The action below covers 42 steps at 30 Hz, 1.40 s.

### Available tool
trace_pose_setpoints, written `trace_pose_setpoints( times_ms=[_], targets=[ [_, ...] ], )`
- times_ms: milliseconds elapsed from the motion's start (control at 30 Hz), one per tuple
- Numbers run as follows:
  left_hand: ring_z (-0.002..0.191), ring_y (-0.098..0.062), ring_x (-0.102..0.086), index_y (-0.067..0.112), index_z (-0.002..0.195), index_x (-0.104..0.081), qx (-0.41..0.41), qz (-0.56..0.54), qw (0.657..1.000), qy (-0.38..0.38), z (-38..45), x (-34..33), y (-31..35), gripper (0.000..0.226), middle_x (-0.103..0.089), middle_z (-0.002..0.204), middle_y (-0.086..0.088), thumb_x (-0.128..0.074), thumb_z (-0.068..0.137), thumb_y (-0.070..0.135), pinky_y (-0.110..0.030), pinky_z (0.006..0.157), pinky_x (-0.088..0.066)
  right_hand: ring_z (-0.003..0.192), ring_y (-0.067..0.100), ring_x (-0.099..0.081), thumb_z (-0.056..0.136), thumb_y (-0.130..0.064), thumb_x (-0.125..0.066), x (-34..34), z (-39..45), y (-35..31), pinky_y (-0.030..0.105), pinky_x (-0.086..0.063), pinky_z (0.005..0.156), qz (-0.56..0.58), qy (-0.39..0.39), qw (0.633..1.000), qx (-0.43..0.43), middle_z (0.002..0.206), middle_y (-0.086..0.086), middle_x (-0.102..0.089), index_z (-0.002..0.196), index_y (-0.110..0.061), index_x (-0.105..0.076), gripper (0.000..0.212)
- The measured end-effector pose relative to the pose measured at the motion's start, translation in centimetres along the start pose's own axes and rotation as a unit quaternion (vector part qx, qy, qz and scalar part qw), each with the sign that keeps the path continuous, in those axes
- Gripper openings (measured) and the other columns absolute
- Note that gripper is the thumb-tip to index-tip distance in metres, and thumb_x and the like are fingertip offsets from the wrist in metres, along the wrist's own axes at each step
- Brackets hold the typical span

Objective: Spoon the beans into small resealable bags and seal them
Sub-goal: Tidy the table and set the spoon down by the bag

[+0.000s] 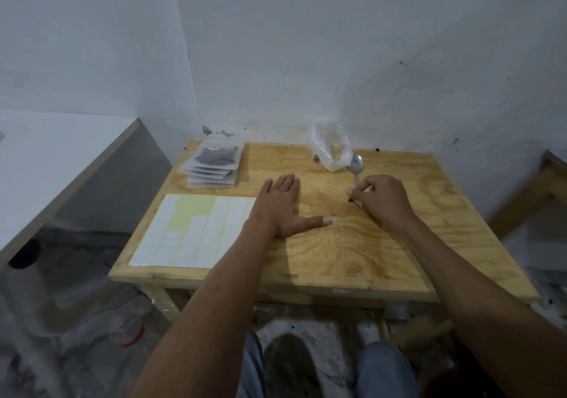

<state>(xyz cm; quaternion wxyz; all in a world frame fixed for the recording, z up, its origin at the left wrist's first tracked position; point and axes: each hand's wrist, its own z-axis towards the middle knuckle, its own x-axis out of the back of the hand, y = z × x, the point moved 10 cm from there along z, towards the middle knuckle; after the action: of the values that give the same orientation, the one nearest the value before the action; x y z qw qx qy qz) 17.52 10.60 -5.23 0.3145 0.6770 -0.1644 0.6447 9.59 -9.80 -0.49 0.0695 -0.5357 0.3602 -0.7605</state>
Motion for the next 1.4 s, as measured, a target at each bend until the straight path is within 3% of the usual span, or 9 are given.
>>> trace_pose_setpoints(
  times_ms=[133, 400, 533, 700, 800, 867, 1067, 1233, 1400],
  targets=[
    [0.158, -0.019, -0.003, 0.010, 0.162, -0.009, 0.000, 0.003, 1.000, -0.002, -0.1, 0.1, 0.1, 0.135, -0.005, 0.171, -0.007, -0.029, 0.066, 0.102, -0.047, 0.128, -0.002, 0.098, 0.018, -0.067, 0.084, -0.035, -0.081, -1.3, -0.7, -0.4, 0.032, -0.050, 0.078, -0.071, -0.020, 0.997, 0.024, 0.102, -0.003, -0.076, 0.098, -0.023, -0.082, 0.018],
    [0.158, -0.019, -0.003, 0.010, 0.162, -0.010, -0.002, -0.001, 1.000, 0.001, -0.2, 0.1, 0.1, 0.137, -0.006, 0.171, -0.007, -0.025, 0.063, 0.103, -0.047, 0.128, -0.002, 0.083, 0.021, -0.065, 0.098, -0.033, -0.065, -1.9, -1.1, -1.7, 0.033, -0.048, 0.067, -0.138, -0.025, 0.987, 0.083, 0.088, 0.001, -0.072, 0.093, -0.012, -0.073, 0.022],
    [0.158, -0.019, -0.002, 0.011, 0.163, -0.010, -0.004, 0.001, 1.000, 0.003, -0.1, 0.1, 0.0, 0.137, -0.005, 0.171, -0.007, -0.024, 0.063, 0.103, -0.047, 0.128, -0.003, 0.055, 0.014, -0.048, 0.102, -0.021, -0.051, 0.5, -0.1, 0.6, 0.027, -0.033, 0.050, 0.117, 0.051, 0.990, -0.057, 0.064, 0.001, -0.056, 0.080, -0.009, -0.065, 0.029],
    [0.158, -0.020, -0.004, 0.011, 0.162, -0.011, -0.007, 0.009, 1.000, 0.006, 0.1, 0.1, 0.0, 0.135, -0.006, 0.171, -0.007, -0.025, 0.066, 0.103, -0.048, 0.128, -0.003, 0.040, 0.010, -0.027, 0.096, -0.012, -0.042, -1.4, 0.0, 5.4, 0.019, -0.021, 0.036, 0.557, 0.037, 0.772, -0.303, 0.055, -0.002, -0.042, 0.075, -0.013, -0.051, 0.023],
    [0.158, -0.020, -0.003, 0.011, 0.163, -0.010, -0.005, 0.007, 1.000, 0.002, 0.2, 0.0, 0.0, 0.135, -0.006, 0.171, -0.007, -0.025, 0.065, 0.103, -0.048, 0.128, -0.003, 0.040, 0.010, -0.030, 0.096, -0.013, -0.042, -1.0, 0.9, 6.3, 0.018, -0.023, 0.037, 0.611, 0.029, 0.730, -0.306, 0.061, 0.002, -0.053, 0.077, -0.012, -0.055, 0.024],
    [0.158, -0.020, -0.002, 0.011, 0.163, -0.010, -0.005, 0.008, 1.000, -0.001, 0.1, 0.0, 0.1, 0.134, -0.005, 0.171, -0.007, -0.025, 0.066, 0.103, -0.048, 0.128, -0.002, 0.039, 0.010, -0.027, 0.093, -0.016, -0.047, -0.1, 1.2, 6.9, 0.018, -0.021, 0.037, 0.578, 0.030, 0.754, -0.309, 0.056, -0.003, -0.047, 0.076, -0.014, -0.056, 0.020],
    [0.158, -0.019, -0.002, 0.012, 0.163, -0.008, -0.003, 0.011, 1.000, -0.001, 0.1, -0.2, 0.0, 0.134, -0.004, 0.171, -0.006, -0.024, 0.065, 0.103, -0.047, 0.128, -0.002, 0.051, 0.021, -0.039, 0.085, -0.026, -0.072, 4.2, 2.6, 7.3, 0.033, -0.036, 0.057, 0.184, 0.118, 0.958, -0.186, 0.054, 0.004, -0.043, 0.054, -0.013, -0.049, 0.040],
    [0.158, -0.022, -0.001, 0.008, 0.162, -0.007, 0.000, 0.025, 1.000, -0.017, 0.6, -0.1, 0.4, 0.133, -0.002, 0.171, -0.009, -0.027, 0.068, 0.100, -0.050, 0.127, -0.002, 0.098, 0.027, -0.069, 0.088, -0.033, -0.077, 4.1, 3.5, 7.4, 0.029, -0.049, 0.073, 0.019, 0.104, 0.985, -0.136, 0.103, 0.004, -0.076, 0.090, -0.015, -0.080, 0.019],
    [0.158, -0.023, 0.004, 0.006, 0.162, -0.003, -0.045, 0.016, 0.999, -0.010, 2.0, -0.2, 4.3, 0.129, 0.002, 0.171, -0.011, -0.032, 0.074, 0.096, -0.049, 0.127, 0.001, 0.099, 0.029, -0.069, 0.089, -0.036, -0.075, 3.5, 4.2, 7.5, 0.032, -0.053, 0.074, -0.044, 0.099, 0.986, -0.128, 0.108, 0.004, -0.076, 0.099, -0.019, -0.080, 0.020]
  ],
)
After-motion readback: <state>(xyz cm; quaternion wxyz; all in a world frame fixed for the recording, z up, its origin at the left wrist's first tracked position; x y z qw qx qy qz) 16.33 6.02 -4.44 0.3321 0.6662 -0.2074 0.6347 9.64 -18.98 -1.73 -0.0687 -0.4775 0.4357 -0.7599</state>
